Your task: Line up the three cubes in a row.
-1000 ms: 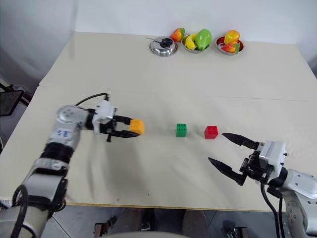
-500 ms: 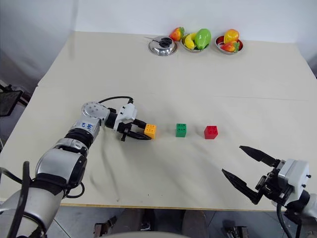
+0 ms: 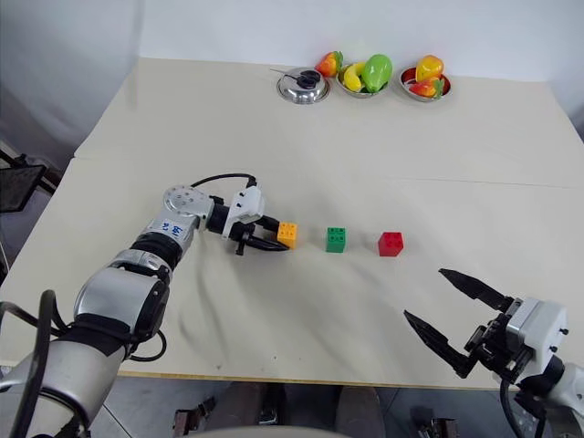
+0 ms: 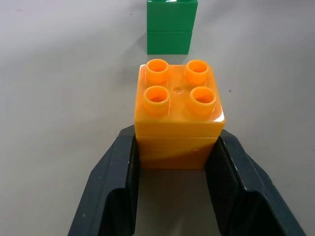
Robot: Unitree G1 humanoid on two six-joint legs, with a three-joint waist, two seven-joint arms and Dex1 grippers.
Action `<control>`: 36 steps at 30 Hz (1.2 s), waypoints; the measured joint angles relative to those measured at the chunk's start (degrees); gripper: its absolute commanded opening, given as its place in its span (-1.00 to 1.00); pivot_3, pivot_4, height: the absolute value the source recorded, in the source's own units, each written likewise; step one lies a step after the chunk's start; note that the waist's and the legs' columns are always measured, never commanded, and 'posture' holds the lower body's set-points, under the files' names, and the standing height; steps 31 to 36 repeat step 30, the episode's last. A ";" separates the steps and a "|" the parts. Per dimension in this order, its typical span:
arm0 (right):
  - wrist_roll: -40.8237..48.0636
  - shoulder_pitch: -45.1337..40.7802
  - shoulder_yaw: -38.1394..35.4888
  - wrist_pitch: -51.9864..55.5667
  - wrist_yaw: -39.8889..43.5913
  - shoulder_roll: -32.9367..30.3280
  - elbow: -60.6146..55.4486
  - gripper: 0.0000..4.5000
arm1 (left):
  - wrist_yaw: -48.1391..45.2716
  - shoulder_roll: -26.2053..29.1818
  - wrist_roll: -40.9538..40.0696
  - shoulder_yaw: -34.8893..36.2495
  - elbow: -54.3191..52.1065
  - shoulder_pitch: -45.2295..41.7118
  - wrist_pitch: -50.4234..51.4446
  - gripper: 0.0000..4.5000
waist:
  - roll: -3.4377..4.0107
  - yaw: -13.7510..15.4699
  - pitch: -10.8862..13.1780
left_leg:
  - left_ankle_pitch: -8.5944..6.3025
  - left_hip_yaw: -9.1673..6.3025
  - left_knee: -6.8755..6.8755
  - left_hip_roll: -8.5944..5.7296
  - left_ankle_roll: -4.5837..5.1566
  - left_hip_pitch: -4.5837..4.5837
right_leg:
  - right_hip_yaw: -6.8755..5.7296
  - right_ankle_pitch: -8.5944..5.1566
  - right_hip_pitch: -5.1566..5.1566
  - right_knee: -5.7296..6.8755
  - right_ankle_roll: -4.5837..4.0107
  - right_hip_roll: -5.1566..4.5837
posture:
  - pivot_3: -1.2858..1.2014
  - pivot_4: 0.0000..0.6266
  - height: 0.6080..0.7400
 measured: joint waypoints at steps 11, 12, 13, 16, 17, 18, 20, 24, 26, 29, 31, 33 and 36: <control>-0.01 0.33 0.52 -0.96 0.46 0.23 0.07 1.00 | -1.28 1.98 0.66 2.05 0.20 0.05 -0.25 0.75 | 0.00 -0.24 0.00 | 0.00 0.01 -0.02 0.00 0.00 -0.01 | -0.01 0.00 -0.05 0.02 0.00 0.01 | 0.03 -0.52 1.00; 0.01 0.08 0.49 -1.01 1.33 -0.25 0.59 1.00 | -3.86 3.74 0.02 3.02 -0.31 0.35 -0.83 0.75 | 0.00 -0.54 0.00 | 0.00 0.05 -0.03 0.01 -0.01 -0.01 | 0.02 0.00 -0.08 0.02 0.00 0.02 | 0.03 -0.52 1.00; 0.02 -0.01 0.32 -1.05 1.85 -0.79 1.13 1.00 | -5.63 5.10 -0.50 3.55 -0.68 0.65 -1.07 0.75 | 0.00 -0.76 0.00 | 0.00 0.06 -0.05 0.01 -0.01 -0.01 | 0.02 0.00 -0.09 0.02 0.00 0.02 | 0.03 -0.52 1.00; 0.07 -0.89 -1.04 -1.32 4.71 -2.97 4.53 1.00 | -9.56 10.58 -3.69 5.55 -4.60 3.30 -1.35 0.75 | 0.00 -1.16 0.00 | 0.00 0.03 -0.05 0.02 -0.01 -0.01 | 0.01 -0.01 -0.08 0.02 -0.01 0.01 | 0.03 -0.52 1.00; 0.07 -1.85 -1.76 -1.80 6.33 -4.53 6.77 1.00 | -9.57 13.94 -5.95 5.95 -7.80 6.11 -1.17 0.75 | 0.01 -1.67 0.00 | 0.00 0.03 -0.06 0.18 -0.01 0.01 | 0.07 -0.01 -0.08 0.02 -0.01 -0.01 | 0.03 -0.52 1.00; 0.06 -2.12 -2.79 -2.25 7.46 -5.57 8.73 1.00 | -9.57 17.04 -7.49 6.43 -9.88 8.65 -0.87 0.75 | 0.01 -1.97 0.00 | -0.01 0.08 -0.08 0.29 -0.01 0.05 | 0.10 -0.01 -0.07 0.03 -0.01 0.01 | 0.03 -0.52 1.00; 0.03 -2.87 -4.23 -2.64 9.43 -6.89 11.90 1.00 | -9.57 21.80 -10.59 7.15 -13.97 13.49 0.56 0.75 | 0.01 -1.98 0.00 | -0.02 0.04 -0.08 0.34 -0.02 0.06 | 0.05 -0.02 -0.07 0.04 -0.04 0.05 | 0.03 -0.52 1.00; -1.41 -5.18 -5.09 -6.94 16.29 -9.97 21.18 1.00 | -9.50 28.83 -19.23 11.59 -33.10 32.77 7.23 0.75 | 0.09 -1.86 0.01 | -0.04 0.03 -0.05 0.35 0.00 0.10 | 0.13 -0.03 -0.03 0.08 -0.05 -0.03 | 0.03 -0.52 1.00; -2.25 -5.86 -5.82 -9.28 19.56 -10.91 26.42 1.00 | -9.30 30.25 -21.70 14.14 -40.24 40.71 10.52 0.75 | 0.08 -1.19 0.02 | -0.04 -0.08 0.00 0.33 0.01 0.10 | 0.05 -0.03 0.05 0.08 -0.05 -0.09 | 0.03 -0.52 1.00; -3.22 -8.38 -5.64 -11.40 22.27 -11.50 31.79 1.00 | -5.83 30.57 -24.36 17.99 -48.89 47.39 14.47 0.75 | 0.09 -0.26 0.02 | -0.02 -0.14 0.09 0.31 0.03 0.12 | 0.08 -0.01 0.11 0.11 -0.06 -0.19 | 0.03 -0.52 1.00; -3.69 -9.46 -5.49 -12.04 22.72 -12.00 33.42 1.00 | -4.21 30.50 -25.00 19.35 -50.99 48.89 15.22 0.75 | 0.10 -0.29 0.02 | -0.01 -0.13 0.09 0.30 0.02 0.17 | 0.11 0.00 0.12 0.10 -0.08 -0.25 | 0.03 -0.52 1.00; -3.69 -9.46 -5.49 -12.04 22.72 -12.00 33.42 1.00 | -4.21 30.50 -25.00 19.35 -50.99 48.89 15.22 0.75 | 0.10 -0.29 0.02 | -0.01 -0.13 0.09 0.30 0.02 0.17 | 0.11 0.00 0.12 0.10 -0.08 -0.25 | 0.03 -0.52 1.00; -3.69 -9.46 -5.49 -12.04 22.72 -12.00 33.42 1.00 | -4.21 30.50 -25.00 19.35 -50.99 48.89 15.22 0.75 | 0.10 -0.29 0.02 | -0.01 -0.13 0.09 0.30 0.02 0.17 | 0.11 0.00 0.12 0.10 -0.08 -0.25 | 0.03 -0.52 1.00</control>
